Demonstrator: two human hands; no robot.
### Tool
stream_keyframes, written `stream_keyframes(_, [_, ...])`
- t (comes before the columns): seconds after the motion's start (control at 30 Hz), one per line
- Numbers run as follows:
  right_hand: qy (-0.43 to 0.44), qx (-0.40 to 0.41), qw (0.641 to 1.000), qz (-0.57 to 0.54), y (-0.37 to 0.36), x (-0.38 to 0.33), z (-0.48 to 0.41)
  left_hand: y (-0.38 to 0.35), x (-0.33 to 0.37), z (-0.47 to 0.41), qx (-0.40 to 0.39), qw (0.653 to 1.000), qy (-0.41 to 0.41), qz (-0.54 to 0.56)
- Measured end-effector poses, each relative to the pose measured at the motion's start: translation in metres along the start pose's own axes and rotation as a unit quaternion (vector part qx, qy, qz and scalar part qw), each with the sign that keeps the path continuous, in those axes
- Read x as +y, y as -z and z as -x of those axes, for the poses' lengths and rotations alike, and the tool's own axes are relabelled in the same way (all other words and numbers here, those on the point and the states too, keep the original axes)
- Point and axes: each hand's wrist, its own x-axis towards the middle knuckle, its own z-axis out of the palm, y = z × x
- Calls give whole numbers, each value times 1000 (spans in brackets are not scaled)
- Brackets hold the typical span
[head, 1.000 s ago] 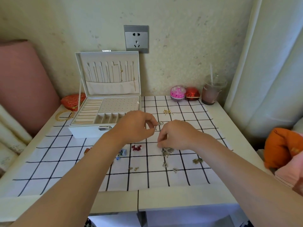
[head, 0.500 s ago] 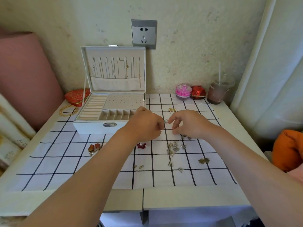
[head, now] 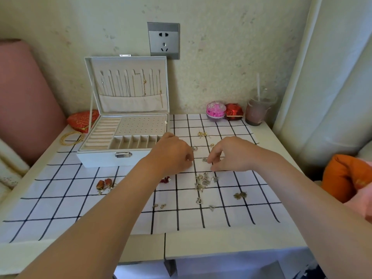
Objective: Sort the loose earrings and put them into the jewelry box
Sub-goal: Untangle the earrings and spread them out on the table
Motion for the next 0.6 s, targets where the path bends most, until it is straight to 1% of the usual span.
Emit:
stream_keyframes(0.07, [7, 3, 1000, 14, -5, -2, 1, 4, 1, 0, 19, 1000, 7, 21])
stream_keyframes(0.17, [16, 18, 1000, -8, -8, -3, 1, 14, 2, 2, 65, 996, 16, 55])
stream_keyframes(0.2, [17, 24, 999, -31, -8, -3, 0, 16, 2, 4, 77, 995, 16, 68])
stream_keyframes(0.27, [10, 43, 993, -112, -7, -3, -1, 21, 3, 8, 92, 990, 20, 108])
stream_keyframes(0.4, [1, 52, 954, -294, -2, -8, 6, 26, 4, 16, 71, 974, 20, 212])
stream_keyframes(0.5, [-3, 69, 931, -358, -2, -14, 9, 32, 10, 20, 45, 952, 50, 298])
stream_keyframes(0.6, [-17, 102, 911, -399, -4, -22, 8, 31, 14, 20, 83, 935, 61, 339])
